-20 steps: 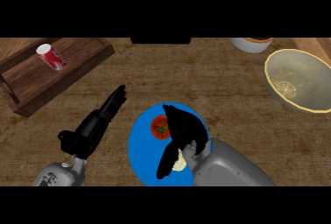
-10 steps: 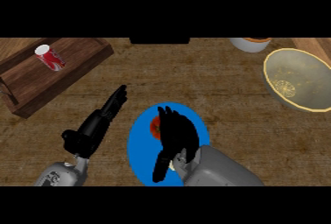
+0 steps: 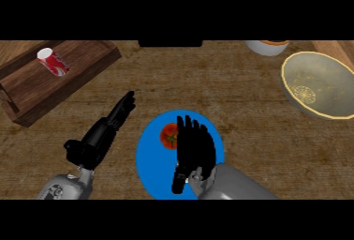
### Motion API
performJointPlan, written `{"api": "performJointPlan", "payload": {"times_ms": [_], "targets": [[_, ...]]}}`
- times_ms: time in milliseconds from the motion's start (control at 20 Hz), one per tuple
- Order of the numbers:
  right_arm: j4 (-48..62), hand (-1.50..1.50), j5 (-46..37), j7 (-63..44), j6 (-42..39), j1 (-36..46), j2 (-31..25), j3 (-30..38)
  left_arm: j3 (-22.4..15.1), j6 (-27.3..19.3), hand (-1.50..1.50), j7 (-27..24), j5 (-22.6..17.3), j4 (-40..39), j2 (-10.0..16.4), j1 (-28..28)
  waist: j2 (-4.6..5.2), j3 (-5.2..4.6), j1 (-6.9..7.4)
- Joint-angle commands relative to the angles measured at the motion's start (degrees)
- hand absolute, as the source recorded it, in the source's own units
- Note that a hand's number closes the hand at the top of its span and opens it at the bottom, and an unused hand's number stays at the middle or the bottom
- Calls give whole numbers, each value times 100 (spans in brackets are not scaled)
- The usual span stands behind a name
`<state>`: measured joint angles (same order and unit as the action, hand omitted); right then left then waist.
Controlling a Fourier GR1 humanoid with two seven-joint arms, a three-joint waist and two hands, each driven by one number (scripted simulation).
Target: Pick the cupcake from the plate and place it in the bowl
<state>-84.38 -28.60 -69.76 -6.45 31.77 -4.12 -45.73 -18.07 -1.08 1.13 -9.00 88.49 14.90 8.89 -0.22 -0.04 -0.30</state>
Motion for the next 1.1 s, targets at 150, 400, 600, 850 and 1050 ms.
{"api": "performJointPlan", "payload": {"times_ms": [150, 400, 600, 850, 1050], "targets": [[212, -150, -327, -849, -233, -380, 82, 124, -53, -33, 0, 42, 206, 192, -39, -129, 5, 3, 22], [437, -150, -431, -430, -273, -567, 195, 413, 4, 129, 0, -30, 186, 72, -106, -163, 18, 2, 35], [523, -150, -741, -133, -168, -770, 260, 531, 226, 196, 0, 393, 74, 200, -135, 97, 18, 4, 21], [513, -150, -1120, 117, -101, -1115, 405, 522, 134, 48, 0, 511, 331, 438, -385, -64, 13, 5, 27], [1267, 150, -1275, 1082, 136, -514, 408, 802, 545, 565, 0, -43, 270, -17, -232, -103, 24, 4, 59]]}}
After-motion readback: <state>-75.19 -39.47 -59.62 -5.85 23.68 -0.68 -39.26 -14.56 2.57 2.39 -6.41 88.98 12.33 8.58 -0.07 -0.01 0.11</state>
